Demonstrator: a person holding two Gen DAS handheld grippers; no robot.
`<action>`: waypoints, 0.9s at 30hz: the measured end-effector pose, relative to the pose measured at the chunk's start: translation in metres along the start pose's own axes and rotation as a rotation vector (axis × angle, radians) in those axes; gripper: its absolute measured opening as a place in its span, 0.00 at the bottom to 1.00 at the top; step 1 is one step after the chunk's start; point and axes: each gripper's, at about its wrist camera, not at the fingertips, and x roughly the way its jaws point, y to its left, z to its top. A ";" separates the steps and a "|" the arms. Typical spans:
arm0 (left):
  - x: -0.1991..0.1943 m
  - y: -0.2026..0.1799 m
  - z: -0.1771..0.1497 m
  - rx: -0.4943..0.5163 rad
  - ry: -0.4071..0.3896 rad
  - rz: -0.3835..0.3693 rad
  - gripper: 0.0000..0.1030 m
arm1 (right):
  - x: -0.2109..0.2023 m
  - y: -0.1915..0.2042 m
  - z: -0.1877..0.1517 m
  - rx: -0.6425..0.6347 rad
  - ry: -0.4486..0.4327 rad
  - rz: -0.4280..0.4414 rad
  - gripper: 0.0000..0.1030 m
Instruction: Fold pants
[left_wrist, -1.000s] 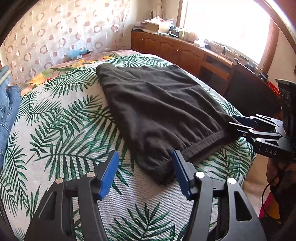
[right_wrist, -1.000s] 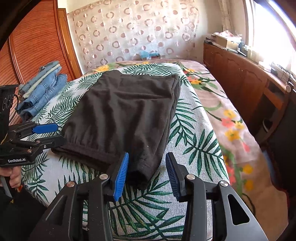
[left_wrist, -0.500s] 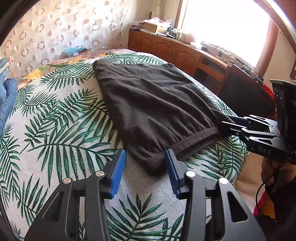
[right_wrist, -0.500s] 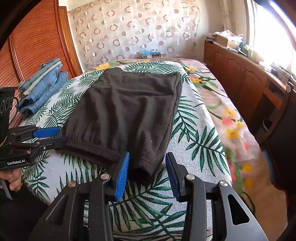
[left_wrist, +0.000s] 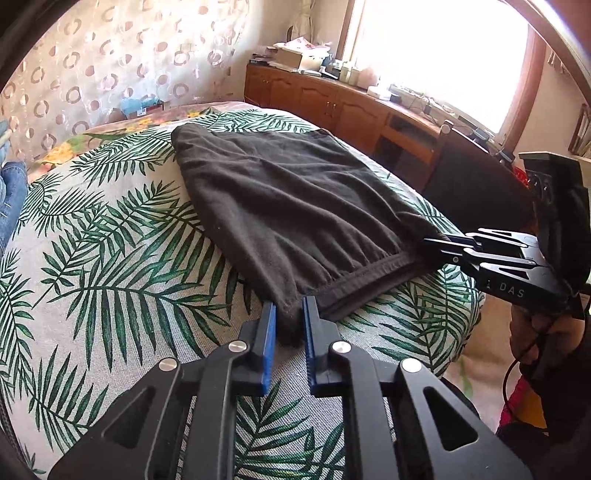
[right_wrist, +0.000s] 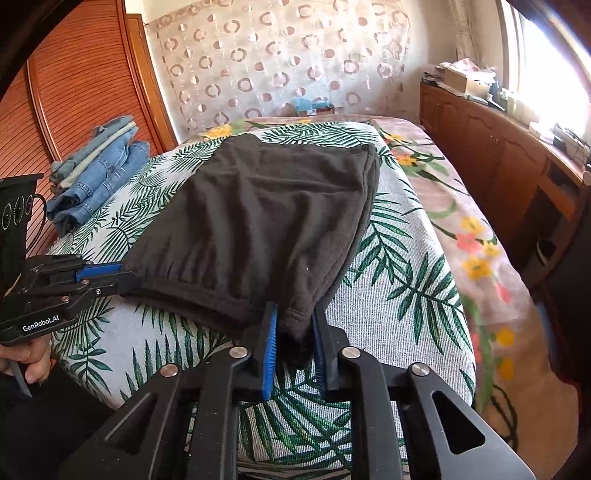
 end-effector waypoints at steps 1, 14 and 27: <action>-0.002 0.000 0.000 0.001 -0.003 -0.001 0.14 | -0.001 0.000 0.000 0.000 -0.001 0.004 0.14; -0.035 0.000 -0.008 0.019 -0.041 -0.011 0.13 | -0.019 0.000 -0.002 0.004 0.001 0.098 0.12; -0.089 -0.014 0.010 0.066 -0.156 -0.018 0.13 | -0.070 0.013 0.007 -0.040 -0.104 0.122 0.11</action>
